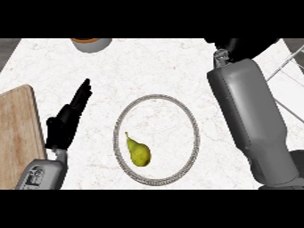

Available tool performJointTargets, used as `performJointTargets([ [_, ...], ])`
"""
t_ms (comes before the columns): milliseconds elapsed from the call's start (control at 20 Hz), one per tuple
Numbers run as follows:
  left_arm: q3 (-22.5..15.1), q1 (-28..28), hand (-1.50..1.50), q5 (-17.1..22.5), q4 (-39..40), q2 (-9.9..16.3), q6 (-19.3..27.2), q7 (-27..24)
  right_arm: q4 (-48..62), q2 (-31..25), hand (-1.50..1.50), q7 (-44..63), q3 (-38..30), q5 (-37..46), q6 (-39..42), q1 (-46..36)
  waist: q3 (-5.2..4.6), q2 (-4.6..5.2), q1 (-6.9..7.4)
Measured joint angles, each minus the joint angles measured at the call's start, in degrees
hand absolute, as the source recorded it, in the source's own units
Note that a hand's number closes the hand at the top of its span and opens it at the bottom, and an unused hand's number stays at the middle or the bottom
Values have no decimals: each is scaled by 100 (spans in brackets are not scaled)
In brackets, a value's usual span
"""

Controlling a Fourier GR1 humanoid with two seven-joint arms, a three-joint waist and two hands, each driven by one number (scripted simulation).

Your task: Pick the eggplant from the placemat and place it in the tiered shelf

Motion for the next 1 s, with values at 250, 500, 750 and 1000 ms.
performJointTargets([
  [250,-8,15,0,-12,-71,-17,4,58,-306,-184,150,-42,-377,658,418,-177,1,3,-1],
  [500,14,12,0,5,-94,-22,-24,61,-674,-351,150,-223,-813,974,876,-349,3,13,4],
  [750,-11,69,0,-26,-187,-26,-37,107,-959,-592,150,-411,-1216,1216,1202,-395,6,25,27],
  [1000,29,3,0,-32,-70,-36,-77,39,-985,-888,150,-626,-1538,1384,1456,-508,6,45,52],
])
